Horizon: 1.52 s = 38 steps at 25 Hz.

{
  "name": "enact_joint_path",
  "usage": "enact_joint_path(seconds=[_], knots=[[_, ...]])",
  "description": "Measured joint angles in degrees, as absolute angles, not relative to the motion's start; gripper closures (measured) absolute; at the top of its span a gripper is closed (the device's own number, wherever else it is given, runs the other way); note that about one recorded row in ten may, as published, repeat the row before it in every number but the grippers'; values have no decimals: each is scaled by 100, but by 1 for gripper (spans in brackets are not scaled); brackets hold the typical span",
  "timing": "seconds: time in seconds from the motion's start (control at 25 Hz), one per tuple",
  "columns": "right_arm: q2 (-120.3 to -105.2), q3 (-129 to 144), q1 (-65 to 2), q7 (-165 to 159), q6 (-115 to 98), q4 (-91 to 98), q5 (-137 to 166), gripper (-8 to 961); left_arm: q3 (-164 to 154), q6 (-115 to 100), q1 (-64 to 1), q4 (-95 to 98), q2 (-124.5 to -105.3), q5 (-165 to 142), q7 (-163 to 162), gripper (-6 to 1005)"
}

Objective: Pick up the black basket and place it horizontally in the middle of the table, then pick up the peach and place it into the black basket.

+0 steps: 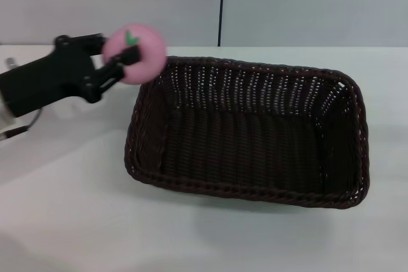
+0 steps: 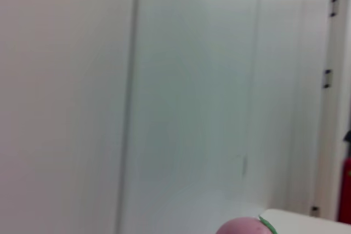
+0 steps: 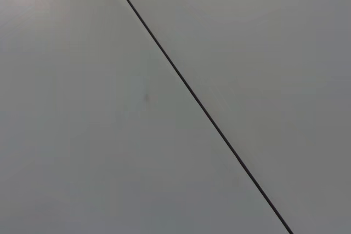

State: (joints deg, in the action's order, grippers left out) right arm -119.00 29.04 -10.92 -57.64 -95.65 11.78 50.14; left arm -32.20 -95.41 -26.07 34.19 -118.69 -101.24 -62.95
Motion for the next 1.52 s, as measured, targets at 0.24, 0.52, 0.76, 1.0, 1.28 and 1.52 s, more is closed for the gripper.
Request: enact_joint_path(seconds=[0.24,0.52,0.76,1.0,1.28,1.52], knots=[[-11900,2901,-1039,-5761,-9592,1053,5009,250,-3687,-9392,-2992,3059,-11889,-10102,-6303,661],[-11906,2900,-1035,-5688,-9593,1044,5019,250,-3725,-9385,-2946,3055,-11894,-10050,-6308,349],[-11898,2900,-1154,-5619,-9595,1086,5007,250,-3727,-9344,-2788,2935,-11880,-9786,-6202,187],[-11899,2899,-1190,-5431,-9590,1097,5005,250,-3439,-8867,-2552,2760,-11856,-9390,-5788,147],[-11907,2370,-1335,-4567,-9521,958,5004,250,-2029,-8365,-1939,1085,-11842,-7488,-3360,140],[-11911,1512,-1600,-3239,-9417,323,5004,250,-844,-8387,-1634,48,-11847,-7012,-1858,140]])
